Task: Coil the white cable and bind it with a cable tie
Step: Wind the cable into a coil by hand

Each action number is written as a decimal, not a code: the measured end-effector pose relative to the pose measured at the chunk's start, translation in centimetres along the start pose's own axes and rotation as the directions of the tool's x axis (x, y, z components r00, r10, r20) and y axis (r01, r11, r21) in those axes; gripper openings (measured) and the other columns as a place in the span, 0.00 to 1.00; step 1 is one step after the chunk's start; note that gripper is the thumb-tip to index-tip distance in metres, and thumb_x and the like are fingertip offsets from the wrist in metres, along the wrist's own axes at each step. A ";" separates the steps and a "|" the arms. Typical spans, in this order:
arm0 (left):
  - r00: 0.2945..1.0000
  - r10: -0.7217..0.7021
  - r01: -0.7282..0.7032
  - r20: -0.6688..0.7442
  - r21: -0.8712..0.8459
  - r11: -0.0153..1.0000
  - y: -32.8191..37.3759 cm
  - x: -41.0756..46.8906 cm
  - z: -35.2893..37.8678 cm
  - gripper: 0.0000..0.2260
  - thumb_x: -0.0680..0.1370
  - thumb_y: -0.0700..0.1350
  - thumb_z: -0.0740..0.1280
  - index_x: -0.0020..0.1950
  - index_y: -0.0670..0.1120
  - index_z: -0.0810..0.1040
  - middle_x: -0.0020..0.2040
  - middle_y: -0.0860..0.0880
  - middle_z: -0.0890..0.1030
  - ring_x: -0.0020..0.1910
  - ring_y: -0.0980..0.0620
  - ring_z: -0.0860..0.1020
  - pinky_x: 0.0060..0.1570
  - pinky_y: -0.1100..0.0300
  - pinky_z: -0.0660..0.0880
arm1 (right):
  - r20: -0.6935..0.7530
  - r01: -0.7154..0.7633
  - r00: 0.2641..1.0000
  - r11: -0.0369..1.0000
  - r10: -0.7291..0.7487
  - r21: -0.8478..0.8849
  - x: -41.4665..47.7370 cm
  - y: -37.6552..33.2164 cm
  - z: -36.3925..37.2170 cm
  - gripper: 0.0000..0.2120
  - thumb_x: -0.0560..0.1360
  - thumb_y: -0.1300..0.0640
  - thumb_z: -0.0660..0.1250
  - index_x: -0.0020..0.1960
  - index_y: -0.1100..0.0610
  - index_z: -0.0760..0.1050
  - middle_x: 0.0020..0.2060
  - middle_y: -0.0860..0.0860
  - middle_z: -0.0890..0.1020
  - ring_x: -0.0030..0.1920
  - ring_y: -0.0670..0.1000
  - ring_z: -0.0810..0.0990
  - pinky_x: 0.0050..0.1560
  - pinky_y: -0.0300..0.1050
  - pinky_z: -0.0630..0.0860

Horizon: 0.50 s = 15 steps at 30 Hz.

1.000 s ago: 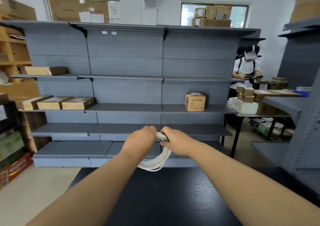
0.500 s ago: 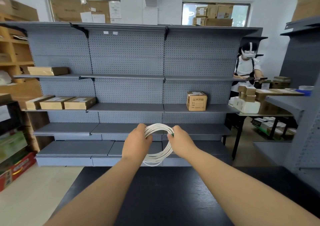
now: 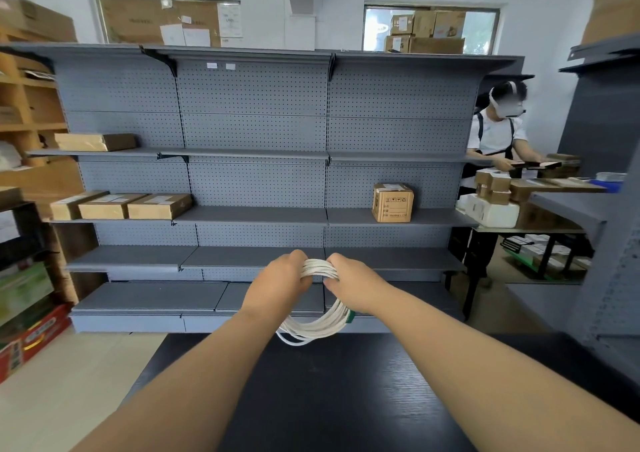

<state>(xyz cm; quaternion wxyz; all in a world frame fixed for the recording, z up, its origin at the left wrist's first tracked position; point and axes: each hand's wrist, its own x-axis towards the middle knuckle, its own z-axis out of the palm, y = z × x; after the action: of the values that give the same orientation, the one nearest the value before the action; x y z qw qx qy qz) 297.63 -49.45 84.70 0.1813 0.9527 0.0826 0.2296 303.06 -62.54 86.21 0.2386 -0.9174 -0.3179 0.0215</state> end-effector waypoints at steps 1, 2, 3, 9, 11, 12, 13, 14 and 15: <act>1.000 0.001 -0.002 -0.024 -0.012 1.000 0.0 0.0 0.1 0.09 0.78 0.44 0.61 0.53 0.40 0.72 0.45 0.42 0.77 0.45 0.41 0.75 0.42 0.52 0.69 | -0.016 0.003 1.000 1.000 -0.003 0.012 -0.1 0.0 0.1 0.10 0.80 0.55 0.57 0.59 0.59 0.67 0.44 0.54 0.74 0.42 0.54 0.72 0.40 0.45 0.66; 0.998 -0.004 0.002 -0.056 -0.036 0.999 -0.1 -0.1 0.3 0.08 0.78 0.44 0.61 0.52 0.40 0.73 0.44 0.43 0.77 0.43 0.43 0.75 0.40 0.53 0.69 | -0.036 0.004 0.999 1.000 -0.003 0.030 -0.1 0.0 0.3 0.10 0.80 0.55 0.57 0.58 0.60 0.67 0.43 0.54 0.73 0.41 0.54 0.72 0.40 0.45 0.65; 0.996 -0.016 0.011 -0.084 -0.068 0.998 -0.2 -0.2 0.5 0.07 0.77 0.44 0.62 0.50 0.41 0.73 0.42 0.44 0.76 0.40 0.44 0.74 0.38 0.54 0.67 | -0.056 0.005 0.998 0.999 -0.002 0.051 -0.2 0.0 0.4 0.10 0.81 0.55 0.56 0.58 0.60 0.67 0.43 0.53 0.73 0.41 0.53 0.71 0.40 0.45 0.65; 0.985 -0.127 0.082 -0.120 -0.324 0.943 -0.3 -0.7 1.6 0.05 0.77 0.46 0.64 0.46 0.45 0.72 0.33 0.50 0.74 0.34 0.48 0.72 0.29 0.61 0.64 | -0.146 -0.031 0.987 0.964 0.072 0.265 0.0 -0.1 0.8 0.09 0.81 0.56 0.56 0.58 0.59 0.68 0.40 0.49 0.72 0.39 0.49 0.69 0.33 0.41 0.63; 0.986 -0.128 0.081 -0.108 -0.360 0.929 -0.4 -0.7 1.7 0.05 0.77 0.46 0.64 0.45 0.46 0.72 0.32 0.51 0.73 0.34 0.49 0.72 0.30 0.62 0.65 | -0.154 -0.035 0.985 0.954 0.084 0.299 0.1 0.0 1.0 0.10 0.81 0.56 0.56 0.59 0.58 0.68 0.42 0.50 0.72 0.38 0.48 0.69 0.34 0.42 0.64; 0.987 -0.133 0.087 -0.095 -0.386 0.919 -0.4 -0.6 1.6 0.05 0.77 0.46 0.64 0.45 0.46 0.72 0.32 0.52 0.73 0.34 0.48 0.73 0.31 0.62 0.66 | -0.156 -0.041 0.983 0.947 0.095 0.318 0.1 0.1 1.0 0.10 0.81 0.56 0.56 0.59 0.58 0.68 0.42 0.50 0.72 0.37 0.48 0.69 0.35 0.42 0.64; 0.988 -0.138 0.094 -0.076 -0.416 0.904 -0.4 -0.6 1.5 0.05 0.77 0.47 0.64 0.46 0.46 0.73 0.33 0.52 0.74 0.34 0.48 0.74 0.32 0.60 0.67 | -0.158 -0.049 0.982 0.940 0.107 0.338 0.1 0.1 1.1 0.09 0.81 0.56 0.55 0.59 0.58 0.68 0.42 0.50 0.72 0.37 0.47 0.70 0.35 0.42 0.65; 0.989 -0.139 0.102 -0.052 -0.447 0.889 -0.4 -0.5 1.4 0.05 0.77 0.47 0.64 0.47 0.45 0.74 0.33 0.52 0.74 0.35 0.48 0.75 0.34 0.59 0.69 | -0.158 -0.056 0.980 0.933 0.119 0.355 0.1 0.2 1.0 0.09 0.81 0.56 0.55 0.59 0.57 0.68 0.42 0.50 0.73 0.37 0.48 0.70 0.35 0.42 0.66; 0.990 -0.136 0.107 -0.026 -0.472 0.875 -0.4 -0.4 1.3 0.06 0.77 0.47 0.64 0.48 0.45 0.74 0.34 0.52 0.74 0.35 0.48 0.75 0.35 0.58 0.70 | -0.157 -0.062 0.979 0.927 0.129 0.370 0.1 0.3 1.0 0.09 0.81 0.56 0.55 0.58 0.57 0.68 0.43 0.50 0.73 0.39 0.49 0.72 0.37 0.43 0.69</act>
<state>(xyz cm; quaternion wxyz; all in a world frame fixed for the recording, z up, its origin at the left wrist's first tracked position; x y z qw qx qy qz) 297.82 -49.58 83.29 0.4182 0.8661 0.0895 0.2588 303.13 -62.25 85.20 0.4303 -0.8700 -0.2405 0.0091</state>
